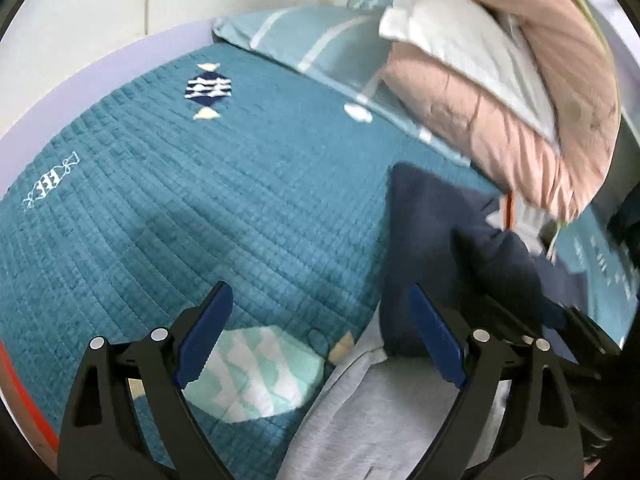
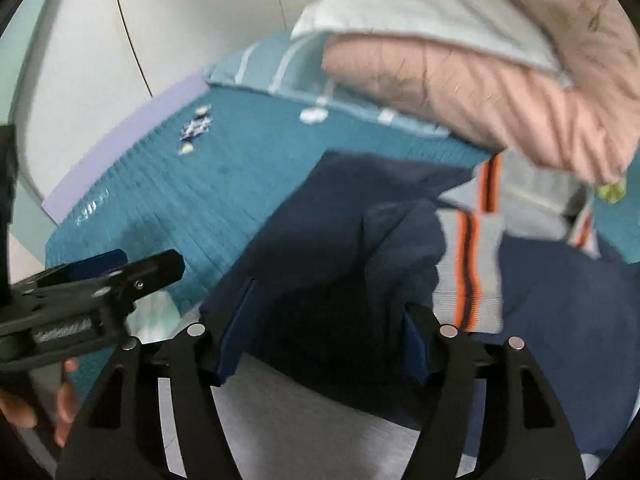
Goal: Fold large clothes
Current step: 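Lift the cuff and fold the sleeve across the jacket body with right tool, then open the right tool to release the folded sleeve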
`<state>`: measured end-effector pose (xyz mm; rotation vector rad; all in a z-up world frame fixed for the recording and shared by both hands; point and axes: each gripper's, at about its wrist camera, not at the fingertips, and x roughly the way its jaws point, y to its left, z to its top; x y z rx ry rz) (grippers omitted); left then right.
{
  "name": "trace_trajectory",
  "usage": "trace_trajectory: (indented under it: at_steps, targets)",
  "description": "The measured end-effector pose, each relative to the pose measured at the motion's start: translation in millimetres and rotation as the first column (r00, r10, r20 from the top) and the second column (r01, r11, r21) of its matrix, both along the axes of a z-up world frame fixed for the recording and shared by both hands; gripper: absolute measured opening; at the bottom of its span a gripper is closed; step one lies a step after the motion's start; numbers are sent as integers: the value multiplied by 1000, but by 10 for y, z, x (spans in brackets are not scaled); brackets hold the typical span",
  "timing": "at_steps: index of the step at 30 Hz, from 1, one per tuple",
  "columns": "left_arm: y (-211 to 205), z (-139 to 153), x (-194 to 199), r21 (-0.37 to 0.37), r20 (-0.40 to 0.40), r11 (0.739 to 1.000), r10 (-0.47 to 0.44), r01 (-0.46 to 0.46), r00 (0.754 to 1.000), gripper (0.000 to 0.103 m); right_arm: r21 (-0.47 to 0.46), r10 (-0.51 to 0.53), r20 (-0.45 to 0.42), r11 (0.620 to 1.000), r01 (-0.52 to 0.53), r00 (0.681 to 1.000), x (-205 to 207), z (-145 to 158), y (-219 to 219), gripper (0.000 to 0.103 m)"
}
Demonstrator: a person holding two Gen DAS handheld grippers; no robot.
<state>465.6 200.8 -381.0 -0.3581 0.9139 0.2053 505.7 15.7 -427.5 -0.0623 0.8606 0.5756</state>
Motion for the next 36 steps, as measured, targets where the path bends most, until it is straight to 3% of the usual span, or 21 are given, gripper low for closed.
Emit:
trace_trajectory:
  at_steps: [4,11,12,15,17,18,20,22,26,29,32,36]
  targets:
    - [93,104,-71,-40,65,998,59,-57,996,90,128,-9,27,992,5,1000,0,257,-286,68]
    - [-91,89,33,-34,44,999,20,-18,999,90,311,-83,-142,942,124,986,204,183,-1063,70]
    - [-133,105,42,-28,48,999,16,-15,999,90,279,-85,-154,952,126,984,206,186,-1065,70]
    - [-186,139,55,-17,59,1000,23,-22,998,90,205,-75,-57,975,85,996,148,315,-838,70]
    - [-133,166,26,11,76,998,67,-68,995,90,184,63,-18,981,-58,998,63,355,-467,72]
    - [-81,177,19,17,82,996,90,-92,993,90,136,129,12,982,-130,992,5,346,-287,72]
    - [60,200,-40,14,99,989,146,-148,984,90,-78,265,89,963,-259,960,-201,235,115,72]
    - [162,177,-61,7,88,984,175,-176,981,90,-148,280,41,951,-271,959,-205,63,187,72]
    - [256,75,-23,-43,38,985,169,-167,985,90,53,211,-119,977,-207,970,-51,-68,-176,72]
    - [147,89,22,-37,41,993,116,-115,992,90,192,135,-195,977,-98,972,-29,-84,-665,72]
    - [-85,112,74,-12,52,1000,28,-27,998,90,230,35,-169,973,5,985,-93,-2,-1113,72]
    - [-632,122,172,29,47,988,-152,151,987,90,123,-243,-156,957,263,957,-158,-51,-1855,72]
